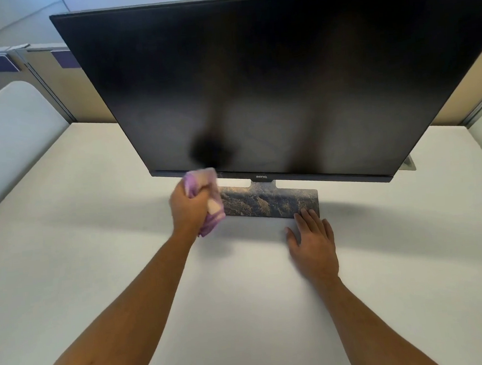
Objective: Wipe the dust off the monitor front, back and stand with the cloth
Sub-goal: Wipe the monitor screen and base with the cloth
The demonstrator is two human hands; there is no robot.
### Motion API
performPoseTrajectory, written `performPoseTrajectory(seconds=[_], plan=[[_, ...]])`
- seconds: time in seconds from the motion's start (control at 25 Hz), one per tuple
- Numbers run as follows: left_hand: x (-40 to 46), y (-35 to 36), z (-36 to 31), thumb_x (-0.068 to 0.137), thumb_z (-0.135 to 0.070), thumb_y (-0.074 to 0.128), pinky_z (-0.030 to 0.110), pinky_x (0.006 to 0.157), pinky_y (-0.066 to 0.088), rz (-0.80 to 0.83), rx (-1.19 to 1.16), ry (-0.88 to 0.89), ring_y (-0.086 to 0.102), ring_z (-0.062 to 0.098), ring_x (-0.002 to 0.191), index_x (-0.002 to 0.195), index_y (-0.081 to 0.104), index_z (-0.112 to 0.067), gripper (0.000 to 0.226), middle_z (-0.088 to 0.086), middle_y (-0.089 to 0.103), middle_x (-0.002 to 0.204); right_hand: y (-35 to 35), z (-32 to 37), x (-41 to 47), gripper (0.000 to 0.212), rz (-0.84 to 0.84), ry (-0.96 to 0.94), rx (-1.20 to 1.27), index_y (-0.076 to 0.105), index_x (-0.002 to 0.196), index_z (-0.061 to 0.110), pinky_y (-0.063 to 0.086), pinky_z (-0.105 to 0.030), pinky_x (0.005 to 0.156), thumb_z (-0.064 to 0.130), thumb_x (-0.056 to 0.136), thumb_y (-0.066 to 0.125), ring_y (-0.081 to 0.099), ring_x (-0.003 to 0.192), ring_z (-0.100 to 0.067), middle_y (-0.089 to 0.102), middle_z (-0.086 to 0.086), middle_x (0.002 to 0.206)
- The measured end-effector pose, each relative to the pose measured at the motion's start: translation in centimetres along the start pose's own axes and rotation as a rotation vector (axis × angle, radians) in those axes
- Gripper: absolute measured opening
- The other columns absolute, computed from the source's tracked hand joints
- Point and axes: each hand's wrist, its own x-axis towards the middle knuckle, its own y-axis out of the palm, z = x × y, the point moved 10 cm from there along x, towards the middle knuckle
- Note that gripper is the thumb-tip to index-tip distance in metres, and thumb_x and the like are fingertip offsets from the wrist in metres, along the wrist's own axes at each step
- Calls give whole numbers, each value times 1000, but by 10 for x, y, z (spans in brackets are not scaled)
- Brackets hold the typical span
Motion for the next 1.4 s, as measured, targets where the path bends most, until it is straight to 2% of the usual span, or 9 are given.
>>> performPoseTrajectory(seconds=[0.12, 0.4, 0.48, 0.64, 0.92, 1.04, 1.16, 1.32, 1.4], plan=[[13, -50, 11, 91, -20, 63, 31, 85, 54, -337, -91, -67, 64, 19, 94, 107, 59, -24, 17, -2, 64, 101, -1, 0, 0, 49, 8, 10, 7, 58, 133, 11, 24, -44, 118, 40, 95, 47, 38, 140, -22, 53, -7, 143], [33, -89, 31, 95, -23, 56, 30, 85, 56, -533, -223, -224, 66, 18, 94, 113, 59, -28, 19, -3, 65, 107, 3, -2, 1, 50, 77, 6, 1, 51, 140, 12, 13, -39, 121, 40, 99, 46, 28, 145, -19, 44, -4, 151], [36, -78, 39, 95, -24, 57, 39, 92, 54, -478, -344, -289, 66, 24, 100, 115, 58, -28, 21, 0, 66, 112, 1, 0, 1, 49, 69, 5, 0, 52, 139, 11, 13, -39, 121, 40, 99, 46, 28, 145, -20, 44, -5, 150], [34, -62, 34, 96, -20, 54, 34, 94, 52, -414, -410, -266, 64, 22, 104, 117, 56, -31, 23, -3, 64, 114, 0, 2, 1, 49, 58, 2, -6, 53, 138, 10, 15, -41, 120, 39, 99, 46, 30, 144, -21, 46, -6, 149], [-3, -11, 1, 87, 1, 50, 36, 93, 51, -302, -228, -87, 62, 20, 95, 101, 59, -25, 31, -1, 63, 99, -2, 4, 0, 55, 10, 6, -4, 58, 133, 8, 22, -44, 118, 43, 94, 42, 37, 141, -23, 52, -8, 143], [-18, 26, -6, 94, -14, 59, 29, 82, 55, -145, -150, -52, 62, 16, 93, 110, 60, -20, 17, 3, 63, 106, -2, 3, 1, 54, 15, 5, -9, 58, 133, 9, 22, -44, 118, 44, 94, 42, 37, 141, -23, 52, -8, 143], [-23, 43, -9, 93, -23, 64, 14, 66, 47, 14, -6, -45, 60, 14, 88, 120, 58, -19, 28, 0, 62, 108, 0, 2, 1, 49, 45, 14, -12, 56, 135, 11, 20, -43, 119, 41, 98, 48, 34, 142, -22, 50, -6, 146], [-19, 42, -25, 82, -12, 70, 32, 69, 55, 345, 205, 22, 67, 21, 82, 94, 67, -20, 15, 2, 70, 88, 0, 3, 0, 50, 80, 20, -13, 52, 139, 12, 16, -41, 120, 41, 98, 49, 29, 145, -19, 46, -5, 149], [-9, 10, -31, 81, -12, 68, 34, 61, 58, 206, 89, -10, 69, 22, 80, 95, 66, -20, 16, 4, 70, 87, 0, 2, 0, 51, 94, 21, -10, 50, 141, 13, 12, -39, 121, 42, 99, 46, 27, 146, -18, 43, -3, 151]])
